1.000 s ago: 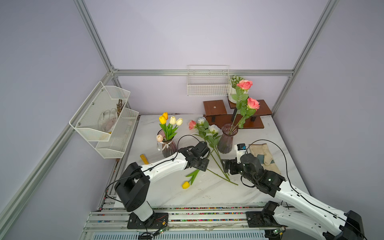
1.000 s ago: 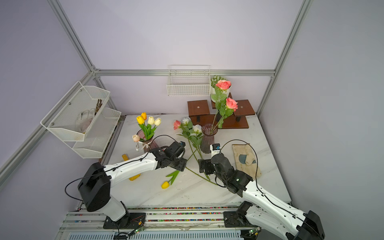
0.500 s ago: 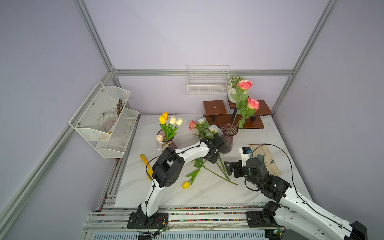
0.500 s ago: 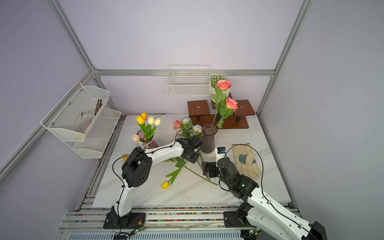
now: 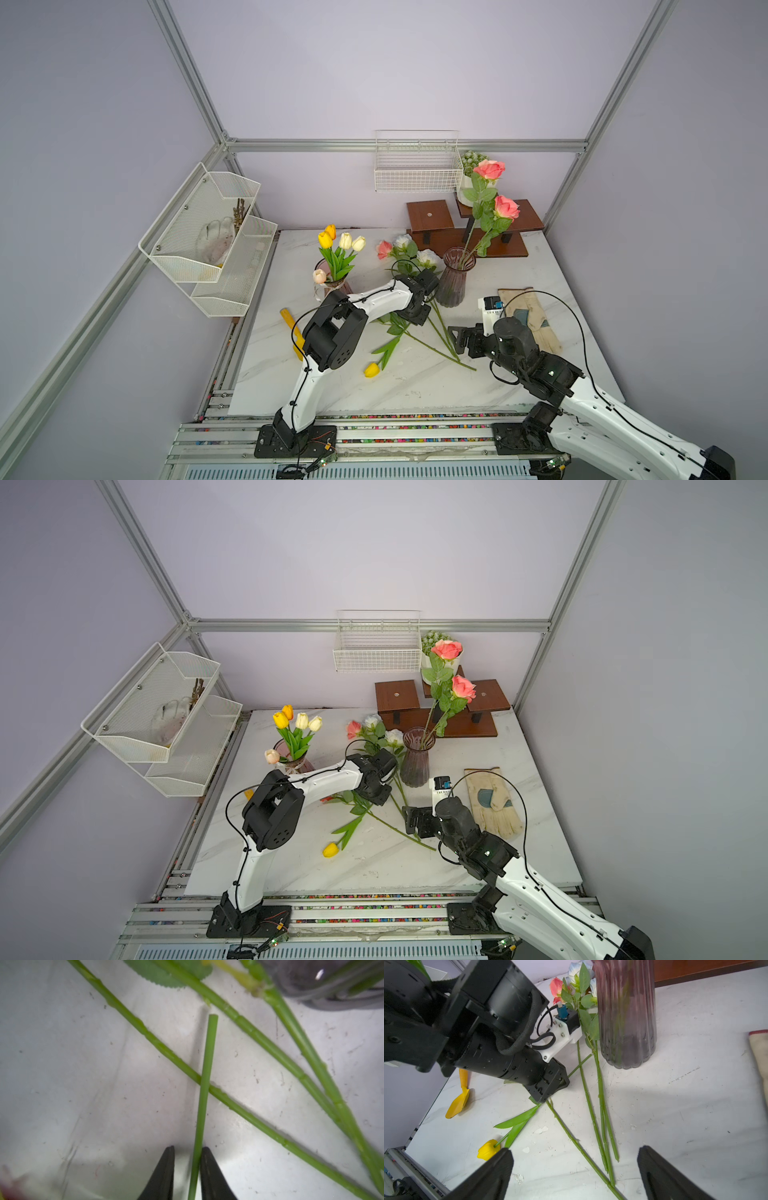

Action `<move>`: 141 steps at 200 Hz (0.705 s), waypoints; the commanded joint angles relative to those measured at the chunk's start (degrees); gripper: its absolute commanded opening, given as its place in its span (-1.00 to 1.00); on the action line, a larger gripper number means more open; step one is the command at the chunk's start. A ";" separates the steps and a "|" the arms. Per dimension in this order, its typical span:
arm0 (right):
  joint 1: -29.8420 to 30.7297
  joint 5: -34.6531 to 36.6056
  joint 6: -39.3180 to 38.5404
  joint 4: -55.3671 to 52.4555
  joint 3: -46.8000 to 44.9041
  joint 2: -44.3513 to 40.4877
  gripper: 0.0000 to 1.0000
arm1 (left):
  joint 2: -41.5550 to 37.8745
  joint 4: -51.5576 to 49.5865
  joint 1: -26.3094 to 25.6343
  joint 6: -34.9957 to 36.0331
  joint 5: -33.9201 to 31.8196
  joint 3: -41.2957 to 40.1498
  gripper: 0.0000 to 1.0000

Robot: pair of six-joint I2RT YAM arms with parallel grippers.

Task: Arrange the flowers in different vases according to their variety
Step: Pick up the flower at the center of the board.

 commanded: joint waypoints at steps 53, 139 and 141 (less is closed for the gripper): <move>-0.24 -7.25 -4.56 8.29 0.25 0.83 0.98 | -9.60 -2.85 2.43 -0.97 8.58 2.54 -1.00; 0.43 -4.42 -21.61 21.16 2.65 4.60 0.98 | -30.99 7.05 12.70 -13.47 42.68 -8.65 -1.00; 0.58 -3.85 -22.58 21.80 2.48 4.57 0.98 | -31.33 7.48 13.07 -13.95 43.70 -8.99 -1.00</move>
